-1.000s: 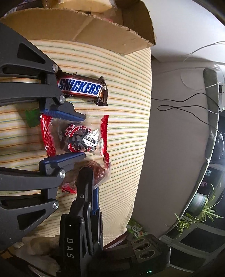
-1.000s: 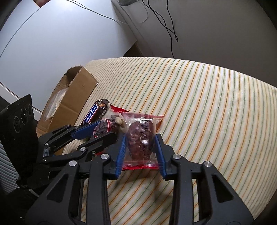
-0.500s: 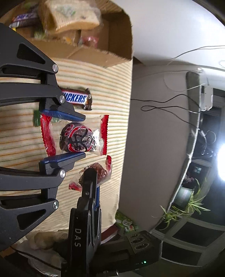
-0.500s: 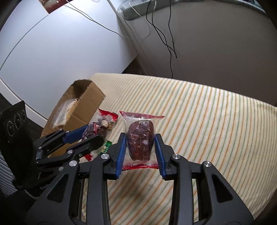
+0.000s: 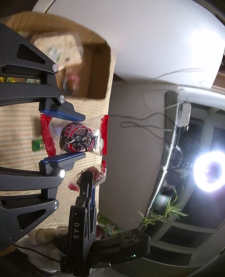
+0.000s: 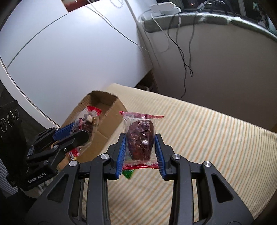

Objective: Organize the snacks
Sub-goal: 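Carry both packets over the box and open both tools to drop them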

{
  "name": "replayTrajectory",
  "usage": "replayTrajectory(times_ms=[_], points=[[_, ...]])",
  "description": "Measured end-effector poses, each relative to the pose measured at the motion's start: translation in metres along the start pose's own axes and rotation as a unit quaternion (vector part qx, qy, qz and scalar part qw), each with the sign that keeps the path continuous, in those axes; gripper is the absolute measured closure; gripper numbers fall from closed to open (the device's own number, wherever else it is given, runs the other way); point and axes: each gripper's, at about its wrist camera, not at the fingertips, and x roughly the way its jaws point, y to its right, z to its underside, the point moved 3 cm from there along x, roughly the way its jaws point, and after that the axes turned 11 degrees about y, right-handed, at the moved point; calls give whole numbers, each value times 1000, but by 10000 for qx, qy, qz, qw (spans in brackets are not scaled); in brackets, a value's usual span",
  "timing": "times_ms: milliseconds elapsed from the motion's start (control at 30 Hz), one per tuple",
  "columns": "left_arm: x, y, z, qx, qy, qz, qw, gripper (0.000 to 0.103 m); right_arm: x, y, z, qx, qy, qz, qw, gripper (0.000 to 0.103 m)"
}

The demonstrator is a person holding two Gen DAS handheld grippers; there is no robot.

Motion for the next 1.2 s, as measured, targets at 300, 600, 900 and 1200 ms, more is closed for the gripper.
replayTrajectory(times_ms=[300, 600, 900, 1200], points=[[-10, -48, -10, -141, 113, -408, 9990, 69, 29, -39, -20, -232, -18, -159, 9996, 69], [-14, -91, -12, -260, 87, -768, 9967, 69, 72, -74, -35, -421, -128, -360, 9984, 69], [-10, -110, -12, -353, 29, -899, 9953, 69, 118, -96, -34, -674, -359, -380, 9964, 69], [-5, -119, -8, -460, -26, -942, 9945, 68, 133, -101, -32, -721, -467, -426, 9954, 69]])
